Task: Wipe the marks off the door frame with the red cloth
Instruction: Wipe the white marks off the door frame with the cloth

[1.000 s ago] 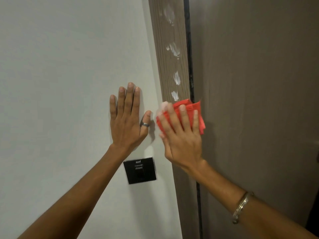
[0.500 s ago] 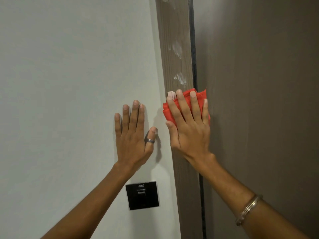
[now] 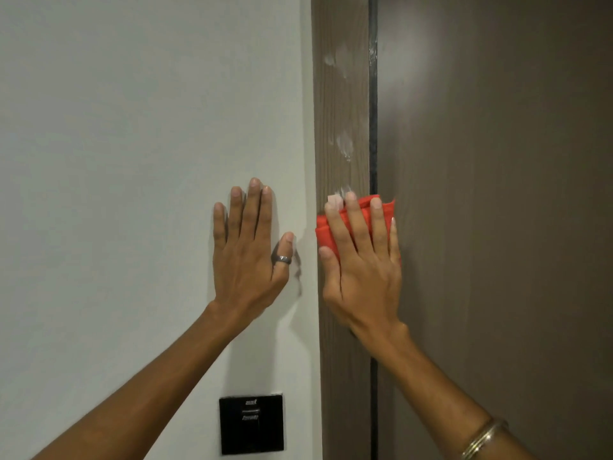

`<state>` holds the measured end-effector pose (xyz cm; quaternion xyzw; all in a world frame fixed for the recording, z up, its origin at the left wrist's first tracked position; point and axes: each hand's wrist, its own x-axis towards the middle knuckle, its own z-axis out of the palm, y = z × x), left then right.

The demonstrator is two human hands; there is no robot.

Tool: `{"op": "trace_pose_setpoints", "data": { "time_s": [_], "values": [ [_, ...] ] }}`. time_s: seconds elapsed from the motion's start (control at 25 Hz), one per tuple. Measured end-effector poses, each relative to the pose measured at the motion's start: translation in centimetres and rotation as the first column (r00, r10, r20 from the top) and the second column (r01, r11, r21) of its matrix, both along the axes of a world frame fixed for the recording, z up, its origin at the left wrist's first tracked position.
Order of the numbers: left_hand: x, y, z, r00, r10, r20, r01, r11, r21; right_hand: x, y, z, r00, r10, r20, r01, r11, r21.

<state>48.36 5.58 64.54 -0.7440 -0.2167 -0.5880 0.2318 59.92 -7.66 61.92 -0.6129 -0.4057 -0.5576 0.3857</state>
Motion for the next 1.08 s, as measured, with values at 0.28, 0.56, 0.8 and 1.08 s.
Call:
{"op": "trace_pose_setpoints", "data": {
  "time_s": [0.28,0.56,0.8,1.08],
  "values": [
    [-0.1,0.9,4.1,0.999,0.044,0.021,-0.045,0.997,0.068,1.4,-0.9,2.3,0.991,-0.03,0.13,0.035,0.999,-0.04],
    [0.0,0.6,4.6,0.999,0.013,0.037,-0.016,0.998,0.064,1.8,-1.2,7.6,0.983,-0.013,0.183,0.025,0.998,-0.063],
    [0.1,1.0,5.9,0.999,0.003,0.045,-0.007,0.995,0.099,2.4,-1.7,11.4,0.988,-0.012,0.154,0.024,0.996,-0.081],
    [0.7,0.4,9.7,0.998,-0.034,0.06,0.03,0.997,0.07,1.3,-1.3,15.0,0.99,-0.069,0.122,0.078,0.994,-0.074]
  ]
}}
